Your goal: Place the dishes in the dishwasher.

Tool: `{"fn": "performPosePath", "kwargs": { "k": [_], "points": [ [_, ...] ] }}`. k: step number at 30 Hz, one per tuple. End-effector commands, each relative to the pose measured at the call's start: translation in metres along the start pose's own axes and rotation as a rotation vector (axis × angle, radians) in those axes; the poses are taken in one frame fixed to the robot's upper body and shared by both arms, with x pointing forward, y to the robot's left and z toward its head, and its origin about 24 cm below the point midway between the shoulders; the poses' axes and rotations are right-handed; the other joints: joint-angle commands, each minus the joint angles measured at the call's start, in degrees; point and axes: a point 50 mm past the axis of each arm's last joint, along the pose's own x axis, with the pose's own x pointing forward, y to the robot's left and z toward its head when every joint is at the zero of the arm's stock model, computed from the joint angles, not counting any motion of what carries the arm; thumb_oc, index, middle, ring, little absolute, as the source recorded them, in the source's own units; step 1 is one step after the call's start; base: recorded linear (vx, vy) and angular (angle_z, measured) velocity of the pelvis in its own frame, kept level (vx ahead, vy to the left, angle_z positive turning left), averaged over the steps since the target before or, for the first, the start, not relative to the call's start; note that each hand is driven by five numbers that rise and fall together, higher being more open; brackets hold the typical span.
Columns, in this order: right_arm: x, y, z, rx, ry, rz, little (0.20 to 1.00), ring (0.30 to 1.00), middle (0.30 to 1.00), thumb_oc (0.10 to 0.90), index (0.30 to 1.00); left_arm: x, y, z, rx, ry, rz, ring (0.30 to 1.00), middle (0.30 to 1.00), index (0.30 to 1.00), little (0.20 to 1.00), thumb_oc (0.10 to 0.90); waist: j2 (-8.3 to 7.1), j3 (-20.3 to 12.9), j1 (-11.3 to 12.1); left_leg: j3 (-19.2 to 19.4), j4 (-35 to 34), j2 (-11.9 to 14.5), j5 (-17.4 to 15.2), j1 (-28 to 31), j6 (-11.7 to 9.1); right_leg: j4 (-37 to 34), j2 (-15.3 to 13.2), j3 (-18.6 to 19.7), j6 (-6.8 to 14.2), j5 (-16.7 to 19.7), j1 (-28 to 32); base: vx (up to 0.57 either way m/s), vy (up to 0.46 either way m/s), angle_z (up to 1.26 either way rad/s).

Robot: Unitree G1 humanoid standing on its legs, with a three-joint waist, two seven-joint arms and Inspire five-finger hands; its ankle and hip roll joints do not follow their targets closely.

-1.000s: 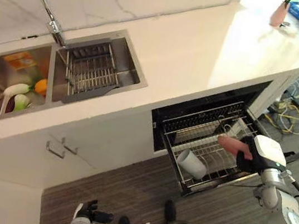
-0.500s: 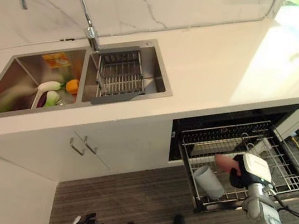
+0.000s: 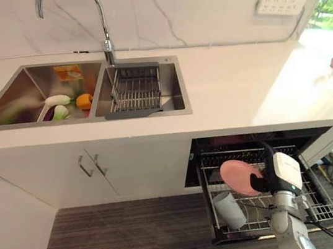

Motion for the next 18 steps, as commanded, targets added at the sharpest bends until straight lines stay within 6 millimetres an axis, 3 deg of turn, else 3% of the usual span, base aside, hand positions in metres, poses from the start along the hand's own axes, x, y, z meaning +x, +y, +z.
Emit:
{"fn": "performPosePath", "kwargs": {
  "k": [1,4,5,6,7,9,11,12,15,18],
  "points": [
    [0.020,-0.047,0.014,0.068,-0.049,-0.168,0.900,0.900,0.900,0.800,0.900,0.002,0.001,0.004,0.063,0.008,-0.019,0.900,0.900,0.900,0.900,0.800,-3.89,-0.47,-0.66,0.64,0.55,-1.51,-2.56,0.68,-0.20,0.79,-5.33,0.15,5.80,-6.33,3.12,0.00,0.000,0.00],
    [0.014,-0.060,-0.004,0.029,0.016,-0.198,0.900,0.900,0.900,0.800,0.900,0.002,0.002,0.006,0.050,0.006,-0.014,0.900,0.900,0.900,0.900,0.800,-3.99,-0.58,-0.95,0.75,0.55,-1.39,-3.31,1.04,-0.24,0.79,-5.14,0.27,5.91,-6.96,3.37,0.05,-0.007,0.00],
    [0.003,-0.076,-0.036,0.046,0.178,-0.298,0.900,0.900,0.900,0.800,0.900,0.003,0.003,0.007,0.024,0.003,-0.003,0.900,0.900,0.900,0.900,0.800,-4.13,-0.64,-1.65,0.99,0.55,-1.28,-3.29,0.91,-0.26,0.79,-5.05,0.41,5.94,-6.81,3.08,0.00,0.000,0.00],
    [-0.007,-0.082,-0.051,0.106,0.272,-0.356,0.900,0.900,0.900,0.800,0.900,0.003,0.004,0.009,0.008,0.000,0.004,0.900,0.900,0.900,0.900,0.800,-4.26,-0.70,-1.72,1.12,0.55,-1.27,-3.24,0.81,-0.27,0.79,-5.03,0.60,5.93,-6.65,2.91,0.00,0.000,0.00],
    [-0.007,-0.082,-0.051,0.106,0.272,-0.356,0.900,0.900,0.900,0.800,0.900,0.003,0.004,0.009,0.008,0.000,0.004,0.900,0.900,0.900,0.900,0.800,-4.26,-0.70,-1.72,1.12,0.55,-1.27,-3.24,0.81,-0.27,0.79,-5.03,0.60,5.93,-6.65,2.91,0.00,0.000,0.00],
    [-0.033,-0.090,-0.092,0.130,0.486,-0.473,0.900,0.900,0.900,0.800,0.900,0.004,0.007,0.012,-0.006,-0.010,0.017,0.900,0.900,0.900,0.900,0.800,-4.47,-0.67,-2.17,1.24,0.55,-1.18,-3.36,0.81,-0.31,0.79,-4.95,0.51,5.96,-6.69,2.92,0.00,0.000,0.00],
    [-0.054,-0.106,-0.109,0.117,0.605,-0.534,0.900,0.900,0.900,0.800,0.900,0.004,0.010,0.010,-0.013,-0.003,0.023,0.900,0.900,0.900,0.900,0.800,-4.59,-0.89,-2.71,1.40,0.55,-1.17,-3.46,0.59,-0.36,0.79,-4.93,0.55,5.92,-6.65,2.71,0.01,-0.007,0.02],
    [-0.074,-0.106,-0.130,0.114,0.729,-0.567,0.900,0.900,0.900,0.800,0.900,0.004,0.011,0.010,-0.016,-0.005,0.029,0.900,0.900,0.900,0.900,0.800,-4.70,-1.02,-2.88,1.36,0.55,-1.15,-3.57,0.55,-0.35,0.79,-4.96,0.38,5.92,-6.68,2.70,0.00,0.000,0.00],
    [-0.098,-0.095,-0.145,0.089,0.884,-0.603,0.900,0.900,0.900,0.800,0.900,0.004,0.014,0.013,-0.023,-0.017,0.039,0.900,0.900,0.900,0.900,0.800,-4.66,-1.18,-3.13,1.23,0.55,-1.04,-3.07,0.30,-0.46,0.79,-5.05,-0.04,5.75,-6.21,2.53,-0.01,-0.002,-0.02],
    [-0.123,-0.078,-0.164,-0.002,1.035,-0.520,0.900,0.900,0.900,0.800,0.900,0.004,0.012,0.012,-0.006,-0.021,0.029,0.900,0.900,0.900,0.900,0.800,-4.32,-1.41,-3.20,1.17,0.55,-0.92,-3.21,0.44,-0.53,0.79,-4.99,-0.43,5.71,-6.47,2.76,0.01,0.001,-0.03]
  ]
}}
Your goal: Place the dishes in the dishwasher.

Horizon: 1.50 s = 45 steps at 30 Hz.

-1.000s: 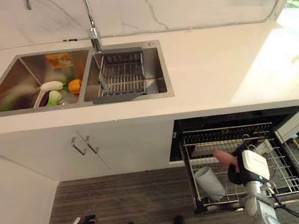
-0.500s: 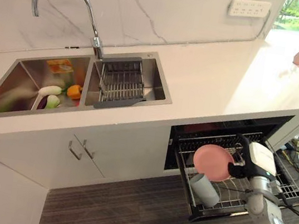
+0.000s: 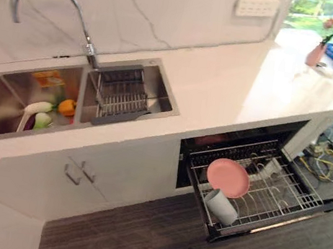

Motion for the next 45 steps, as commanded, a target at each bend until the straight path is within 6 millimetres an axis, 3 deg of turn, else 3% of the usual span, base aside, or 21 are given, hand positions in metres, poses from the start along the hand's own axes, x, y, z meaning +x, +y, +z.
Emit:
{"fn": "performPosePath", "kwargs": {
  "k": [1,2,3,4,7,10,11,13,14,18,19,26,29,31,32,33,37,39,41,42,45],
  "points": [
    [0.003,-0.007,0.046,0.076,-0.126,-0.101,0.900,0.900,0.900,0.800,0.900,0.005,0.003,0.026,0.042,-0.069,0.004,0.900,0.900,0.900,0.900,0.800,-3.42,0.14,1.38,0.91,0.57,-0.66,-2.63,1.27,-0.99,0.71,-4.71,-0.62,5.56,-6.31,3.61,0.03,0.004,-0.06],
    [-0.004,0.012,0.041,0.072,-0.077,-0.033,0.900,0.900,0.900,0.800,0.900,0.004,-0.001,0.027,0.057,-0.076,-0.004,0.900,0.900,0.900,0.900,0.800,-3.14,0.14,1.51,0.98,0.57,-0.57,-3.30,1.59,-1.00,0.71,-4.67,-0.64,5.71,-6.92,3.90,-0.02,-0.003,-0.08],
    [-0.008,0.026,0.037,0.038,-0.066,0.028,0.399,0.399,0.399,0.466,0.399,0.004,-0.001,0.027,0.064,-0.080,-0.007,0.900,0.900,0.900,0.900,0.800,-3.23,0.40,1.62,1.19,0.57,-0.60,-2.65,1.36,-0.98,0.71,-4.70,-0.69,5.64,-6.34,3.66,-0.02,-0.005,-0.12],
    [-0.013,0.039,0.035,0.012,-0.069,0.082,0.300,0.300,0.300,0.400,0.300,0.004,-0.002,0.026,0.070,-0.078,-0.010,0.900,0.900,0.900,0.900,0.800,-3.14,0.48,1.71,1.25,0.57,-0.55,-2.64,1.39,-1.01,0.71,-4.68,-0.69,5.64,-6.37,3.66,-0.05,-0.007,-0.08],
    [-0.025,0.064,0.039,0.011,-0.103,0.176,0.300,0.300,0.300,0.400,0.300,0.003,-0.003,0.026,0.075,-0.080,-0.006,0.900,0.900,0.900,0.900,0.800,-2.88,0.65,1.82,1.14,0.57,-0.48,-3.21,1.72,-1.15,0.71,-4.56,-0.61,5.72,-7.07,4.02,0.03,-0.001,-0.13],
    [-0.053,0.072,0.099,0.058,-0.359,0.279,0.300,0.300,0.300,0.400,0.300,0.004,-0.001,0.029,0.065,-0.082,-0.003,0.900,0.900,0.900,0.900,0.800,-2.68,0.97,2.00,0.83,0.57,-0.41,-2.90,1.45,-1.34,0.71,-4.64,-0.90,5.58,-7.29,4.05,0.00,0.000,0.00],
    [-0.057,0.098,0.097,0.021,-0.386,0.353,0.300,0.300,0.300,0.400,0.300,0.004,-0.002,0.027,0.115,-0.092,-0.008,0.900,0.900,0.900,0.900,0.800,-2.30,0.91,3.11,0.43,0.57,-0.39,-2.67,1.47,-1.39,0.71,-4.76,-1.46,5.59,-7.34,4.38,0.00,0.000,0.00],
    [-0.060,0.108,0.110,0.031,-0.438,0.370,0.300,0.300,0.300,0.400,0.300,0.003,-0.006,0.027,0.135,-0.095,-0.015,0.900,0.900,0.900,0.900,0.800,-2.04,1.07,3.42,0.06,0.57,-0.45,-2.54,1.39,-1.43,0.71,-4.79,-1.81,5.54,-7.35,4.53,-0.02,0.006,0.12],
    [-0.069,0.115,0.142,0.061,-0.563,0.403,0.300,0.300,0.300,0.400,0.300,0.002,-0.011,0.025,0.153,-0.091,-0.029,0.900,0.900,0.900,0.900,0.800,-1.73,0.93,4.55,-0.67,0.57,-0.57,-2.21,1.10,-1.59,0.71,-4.92,-2.67,5.49,-7.41,4.80,-0.01,0.009,0.37],
    [-0.076,0.111,0.200,-0.011,-0.751,0.385,0.300,0.300,0.300,0.400,0.300,0.000,-0.018,0.022,0.214,-0.096,-0.060,0.900,0.900,0.900,0.900,0.800,-1.38,0.21,6.52,-1.59,0.57,-0.60,-1.78,0.77,-1.79,0.71,-5.13,-4.08,5.39,-7.62,5.41,0.00,-0.004,0.26],
    [-0.081,0.105,0.230,-0.009,-0.807,0.355,0.300,0.300,0.300,0.400,0.300,0.000,-0.018,0.024,0.216,-0.109,-0.061,0.900,0.900,0.900,0.900,0.800,-1.25,0.04,7.68,-2.54,0.57,-0.79,-1.45,0.43,-1.87,0.71,-5.13,-4.89,5.19,-7.72,5.65,0.00,-0.007,0.13],
    [-0.102,0.086,0.288,0.087,-0.963,0.295,0.300,0.300,0.300,0.400,0.300,0.001,-0.020,0.032,0.211,-0.136,-0.063,0.900,0.900,0.900,0.900,0.800,-0.77,-0.44,10.21,-6.72,0.57,-0.99,-0.27,-1.15,-2.43,0.71,-5.32,-8.73,4.66,-7.99,6.23,-0.01,-0.005,0.27],
    [-0.111,0.081,0.296,0.124,-1.063,0.249,0.300,0.300,0.300,0.400,0.300,0.001,-0.021,0.033,0.229,-0.139,-0.061,0.900,0.900,0.900,0.900,0.800,-0.51,-0.58,11.65,-8.86,0.57,-1.10,0.52,-2.36,-2.92,0.71,-5.33,-10.96,4.47,-8.21,6.41,-0.01,-0.010,0.41],
    [-0.110,0.081,0.295,0.129,-1.061,0.231,0.479,0.479,0.479,0.519,0.479,0.001,-0.021,0.034,0.235,-0.147,-0.052,0.900,0.900,0.900,0.900,0.800,-0.45,-0.59,11.99,-9.50,0.57,-1.14,0.73,-2.73,-3.03,0.71,-5.31,-11.62,4.42,-8.26,6.46,-0.01,-0.008,0.53],
    [-0.109,0.087,0.286,0.142,-1.027,0.234,0.780,0.780,0.780,0.720,0.780,0.001,-0.021,0.034,0.238,-0.146,-0.047,0.900,0.900,0.900,0.900,0.800,-0.32,-0.65,12.80,-10.66,0.57,-1.24,1.20,-3.37,-3.16,0.71,-5.28,-12.78,4.30,-8.36,6.49,-0.01,-0.003,0.51],
    [-0.109,0.087,0.286,0.142,-1.027,0.234,0.900,0.900,0.900,0.800,0.900,0.001,-0.021,0.034,0.238,-0.146,-0.047,0.900,0.900,0.900,0.900,0.800,-0.35,-0.68,12.74,-10.74,0.57,-1.25,1.21,-3.42,-3.17,0.71,-5.28,-12.86,4.30,-8.38,6.48,-0.01,0.000,0.52],
    [-0.109,0.105,0.258,0.119,-0.971,0.287,0.900,0.900,0.900,0.800,0.900,0.000,-0.021,0.028,0.235,-0.128,-0.056,0.900,0.900,0.900,0.900,0.800,-0.46,-0.72,13.40,-11.76,0.57,-1.14,1.68,-4.28,-3.40,0.71,-5.25,-14.35,4.33,-8.57,6.46,0.01,-0.006,0.44],
    [-0.109,0.125,0.221,0.087,-0.881,0.362,0.900,0.900,0.900,0.800,0.900,-0.001,-0.025,0.026,0.239,-0.131,-0.092,0.900,0.900,0.900,0.900,0.800,-0.50,-0.61,13.53,-12.01,0.57,-1.19,1.74,-4.55,-3.37,0.71,-5.36,-14.59,4.48,-8.57,6.38,0.02,0.012,0.20],
    [-0.111,0.131,0.208,0.057,-0.871,0.382,0.900,0.900,0.900,0.800,0.900,-0.001,-0.027,0.024,0.247,-0.128,-0.106,0.900,0.900,0.900,0.900,0.800,-0.53,-0.67,13.50,-11.93,0.57,-1.17,1.75,-4.63,-3.38,0.71,-5.39,-14.62,4.52,-8.58,6.35,0.00,0.016,0.11],
    [-0.118,0.150,0.168,-0.013,-0.777,0.472,0.900,0.900,0.900,0.800,0.900,-0.002,-0.029,0.026,0.191,-0.125,-0.137,0.900,0.900,0.900,0.900,0.800,-0.57,-0.54,13.34,-11.85,0.57,-1.07,1.84,-4.93,-3.48,0.71,-5.52,-14.76,4.58,-8.48,6.24,0.00,0.021,0.14],
    [-0.133,0.171,0.098,-0.152,-0.601,0.585,0.900,0.900,0.900,0.800,0.900,-0.003,-0.037,0.030,0.163,-0.129,-0.175,0.900,0.900,0.900,0.900,0.800,-0.74,-0.75,12.74,-12.27,0.57,-1.09,1.85,-5.22,-3.60,0.71,-5.57,-15.42,4.48,-8.44,6.20,0.00,0.021,0.08]
  ]
}}
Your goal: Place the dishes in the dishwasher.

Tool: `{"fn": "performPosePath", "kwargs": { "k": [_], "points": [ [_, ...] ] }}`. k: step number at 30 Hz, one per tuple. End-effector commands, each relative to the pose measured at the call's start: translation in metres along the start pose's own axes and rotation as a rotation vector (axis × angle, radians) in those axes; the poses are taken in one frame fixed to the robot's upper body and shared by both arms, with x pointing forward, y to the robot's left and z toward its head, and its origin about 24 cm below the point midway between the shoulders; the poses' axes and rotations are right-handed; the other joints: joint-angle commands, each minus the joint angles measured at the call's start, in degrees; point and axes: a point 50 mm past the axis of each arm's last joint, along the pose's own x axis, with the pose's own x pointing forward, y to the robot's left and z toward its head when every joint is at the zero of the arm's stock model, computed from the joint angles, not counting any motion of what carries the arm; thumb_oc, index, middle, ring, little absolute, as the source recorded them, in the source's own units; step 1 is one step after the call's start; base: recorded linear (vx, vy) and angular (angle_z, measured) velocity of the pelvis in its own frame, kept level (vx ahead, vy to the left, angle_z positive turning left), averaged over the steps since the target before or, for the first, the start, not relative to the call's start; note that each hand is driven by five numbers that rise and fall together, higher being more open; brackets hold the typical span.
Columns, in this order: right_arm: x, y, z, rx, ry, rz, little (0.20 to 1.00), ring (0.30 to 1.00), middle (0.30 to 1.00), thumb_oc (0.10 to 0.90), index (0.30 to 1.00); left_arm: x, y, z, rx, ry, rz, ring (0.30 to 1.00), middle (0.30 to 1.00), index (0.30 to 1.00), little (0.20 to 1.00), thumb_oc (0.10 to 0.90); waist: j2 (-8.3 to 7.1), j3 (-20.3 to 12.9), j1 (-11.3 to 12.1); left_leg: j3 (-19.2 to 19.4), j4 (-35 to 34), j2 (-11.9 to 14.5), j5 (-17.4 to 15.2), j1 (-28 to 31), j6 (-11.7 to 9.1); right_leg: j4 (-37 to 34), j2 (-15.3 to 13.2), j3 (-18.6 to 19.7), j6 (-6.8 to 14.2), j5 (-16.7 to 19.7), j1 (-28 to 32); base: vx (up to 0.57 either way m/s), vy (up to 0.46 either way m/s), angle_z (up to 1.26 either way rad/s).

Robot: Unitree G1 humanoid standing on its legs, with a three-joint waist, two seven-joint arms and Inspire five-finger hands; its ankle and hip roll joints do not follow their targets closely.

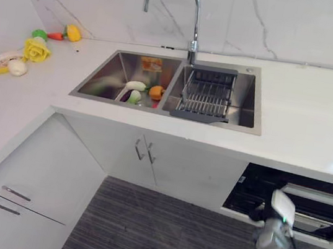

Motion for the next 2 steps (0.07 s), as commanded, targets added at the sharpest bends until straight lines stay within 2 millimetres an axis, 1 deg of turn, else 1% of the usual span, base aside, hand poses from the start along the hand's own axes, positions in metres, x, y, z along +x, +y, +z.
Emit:
{"fn": "performPosePath", "kwargs": {
  "k": [1,2],
  "points": [
    [-0.0132,0.0162,-0.0143,-0.019,0.100,0.035,0.900,0.900,0.900,0.800,0.900,0.0040,-0.0149,0.0378,0.000,-0.094,-0.085,0.900,0.900,0.900,0.900,0.800,-4.02,1.21,-0.76,0.75,0.22,0.49,-2.24,0.76,-3.27,0.76,-2.78,1.72,3.55,-5.84,3.84,0.00,0.022,0.09],
    [-0.0135,0.0165,-0.0144,-0.019,0.100,0.035,0.900,0.900,0.900,0.800,0.900,0.0040,-0.0148,0.0373,0.000,-0.093,-0.085,0.900,0.900,0.900,0.900,0.800,-4.03,1.15,-0.81,0.71,0.22,0.49,-2.26,0.76,-3.28,0.76,-2.77,1.67,3.55,-5.86,3.86,0.00,0.023,0.13]
  ]
}}
